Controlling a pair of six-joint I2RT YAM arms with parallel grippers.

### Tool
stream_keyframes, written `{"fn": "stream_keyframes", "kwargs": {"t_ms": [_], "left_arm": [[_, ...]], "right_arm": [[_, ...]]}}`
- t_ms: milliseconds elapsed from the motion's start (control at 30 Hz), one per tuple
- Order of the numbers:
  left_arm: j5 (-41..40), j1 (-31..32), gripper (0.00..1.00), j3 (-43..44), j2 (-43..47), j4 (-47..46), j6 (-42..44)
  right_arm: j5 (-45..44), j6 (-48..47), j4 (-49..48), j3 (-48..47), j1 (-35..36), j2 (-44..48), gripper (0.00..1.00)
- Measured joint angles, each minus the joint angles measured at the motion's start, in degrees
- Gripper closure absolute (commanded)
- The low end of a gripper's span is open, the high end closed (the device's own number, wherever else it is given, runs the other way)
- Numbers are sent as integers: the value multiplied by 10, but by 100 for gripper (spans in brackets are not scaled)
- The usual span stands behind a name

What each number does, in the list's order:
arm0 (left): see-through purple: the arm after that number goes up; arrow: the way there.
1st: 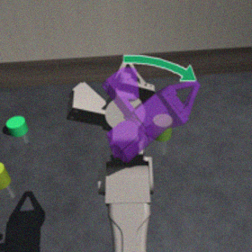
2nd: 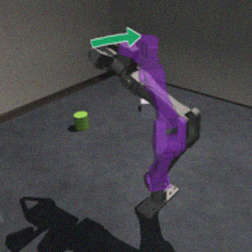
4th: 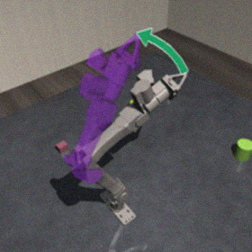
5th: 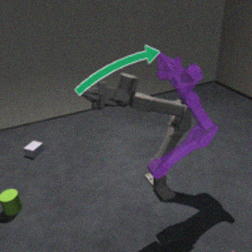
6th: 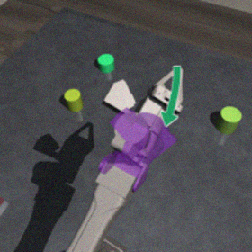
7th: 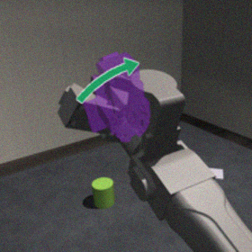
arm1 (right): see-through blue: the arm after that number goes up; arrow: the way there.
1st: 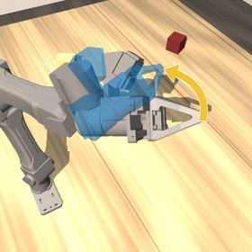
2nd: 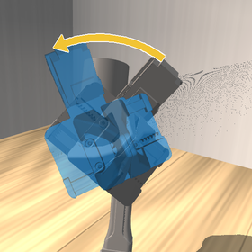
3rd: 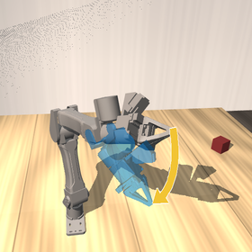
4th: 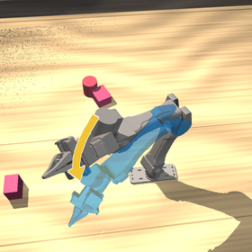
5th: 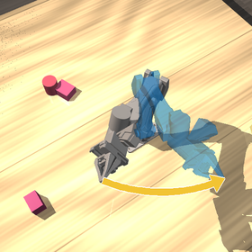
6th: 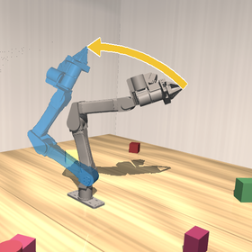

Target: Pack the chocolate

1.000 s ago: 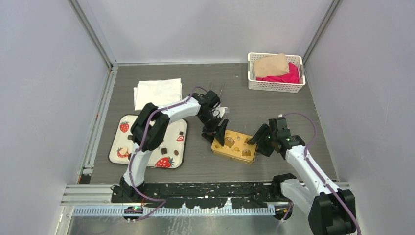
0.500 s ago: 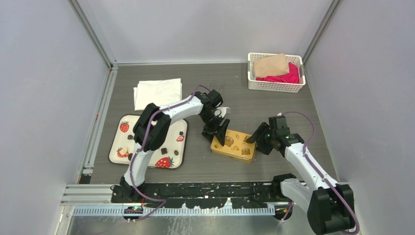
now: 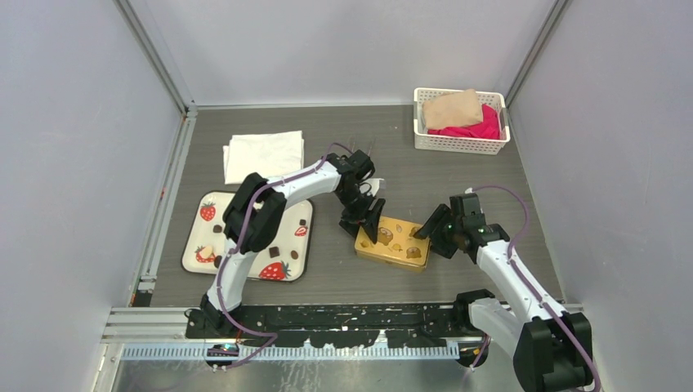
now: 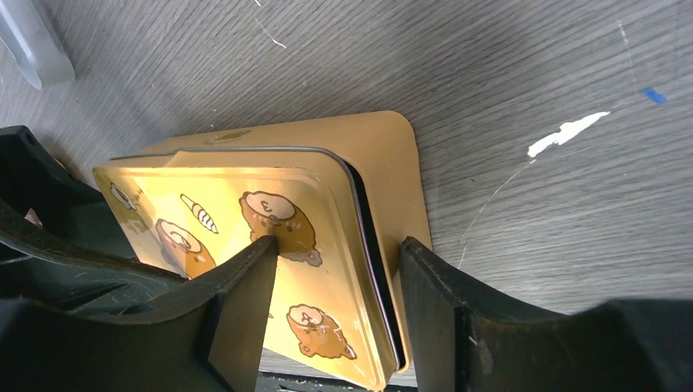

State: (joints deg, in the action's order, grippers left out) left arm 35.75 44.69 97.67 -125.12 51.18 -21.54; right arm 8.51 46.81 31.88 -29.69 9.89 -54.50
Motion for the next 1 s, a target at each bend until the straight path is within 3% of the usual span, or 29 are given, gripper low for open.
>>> {"fn": "stream_keyframes", "kwargs": {"t_ms": [200,767,1000], "left_arm": [[2,1,55,-1,1,-7,-8],[8,10,68,-7,14,-36,-18],[19,11,71,-7,20,-50,-21]], "right_arm": [[-13,-3,17,0,0,14,40],[-45,-18,107,-15,0,64,41],[-60,-31,130,-23,0,71,35]]}}
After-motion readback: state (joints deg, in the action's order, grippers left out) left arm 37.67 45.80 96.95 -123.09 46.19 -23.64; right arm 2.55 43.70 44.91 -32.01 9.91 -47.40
